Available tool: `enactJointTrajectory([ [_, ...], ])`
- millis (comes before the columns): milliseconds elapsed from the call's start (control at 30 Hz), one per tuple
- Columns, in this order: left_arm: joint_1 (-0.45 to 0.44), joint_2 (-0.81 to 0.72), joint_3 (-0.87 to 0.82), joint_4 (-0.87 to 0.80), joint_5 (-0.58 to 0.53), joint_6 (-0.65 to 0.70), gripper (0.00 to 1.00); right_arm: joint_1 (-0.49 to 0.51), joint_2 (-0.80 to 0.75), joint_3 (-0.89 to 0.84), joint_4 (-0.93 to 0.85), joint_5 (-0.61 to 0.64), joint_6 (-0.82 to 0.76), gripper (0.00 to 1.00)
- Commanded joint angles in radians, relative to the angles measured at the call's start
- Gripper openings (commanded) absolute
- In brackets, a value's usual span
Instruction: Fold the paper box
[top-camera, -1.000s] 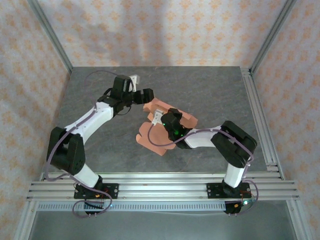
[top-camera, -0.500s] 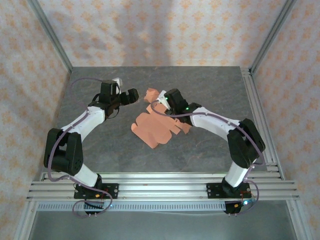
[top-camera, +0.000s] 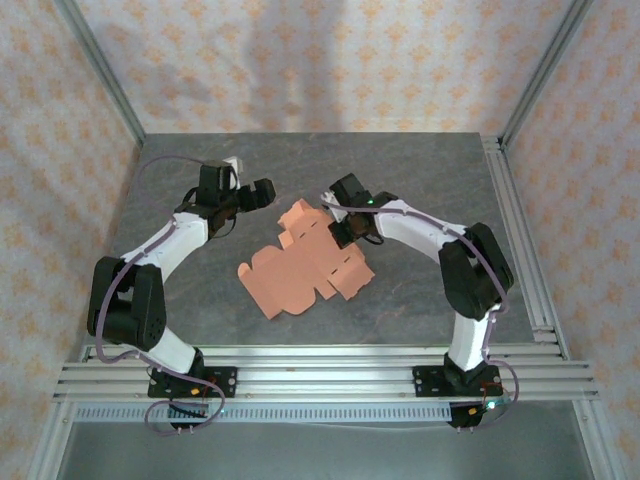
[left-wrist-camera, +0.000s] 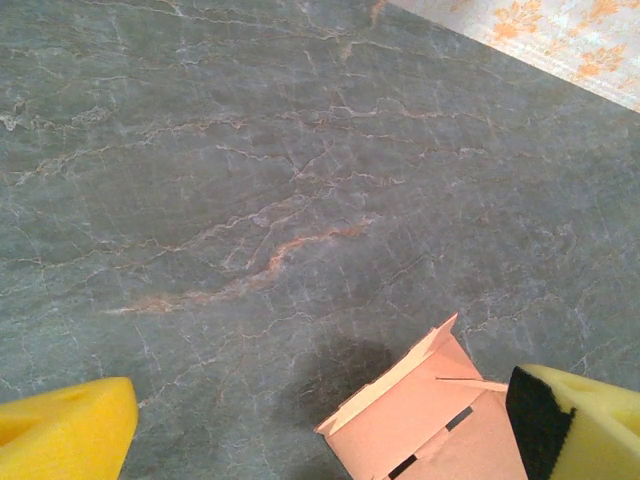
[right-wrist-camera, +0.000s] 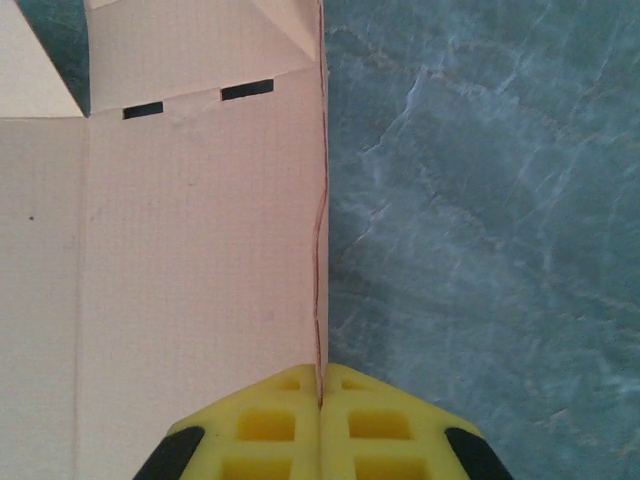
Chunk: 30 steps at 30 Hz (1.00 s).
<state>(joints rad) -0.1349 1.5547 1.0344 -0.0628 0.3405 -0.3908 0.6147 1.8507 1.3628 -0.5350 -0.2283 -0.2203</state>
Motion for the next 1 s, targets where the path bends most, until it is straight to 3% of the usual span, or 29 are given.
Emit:
enactJointTrajectory([
  [0, 0.009, 0.014, 0.007, -0.022, 0.018, 0.023, 0.96, -0.025, 0.013, 0.018, -0.047, -0.072, 0.087, 0.14],
  [167, 0.008, 0.024, 0.013, -0.029, 0.034, 0.029, 0.96, -0.040, -0.003, -0.021, -0.013, -0.043, 0.040, 0.41],
  [267, 0.009, 0.023, 0.009, -0.026, 0.036, 0.028, 0.96, -0.062, 0.015, -0.018, -0.013, -0.030, 0.028, 0.46],
  [533, 0.009, 0.028, 0.004, -0.031, 0.045, 0.034, 0.96, -0.090, 0.067, -0.010, 0.006, -0.107, -0.011, 0.45],
  [967, 0.008, 0.046, 0.013, -0.034, 0.055, 0.037, 0.96, -0.090, 0.099, -0.022, 0.024, -0.131, -0.050, 0.21],
])
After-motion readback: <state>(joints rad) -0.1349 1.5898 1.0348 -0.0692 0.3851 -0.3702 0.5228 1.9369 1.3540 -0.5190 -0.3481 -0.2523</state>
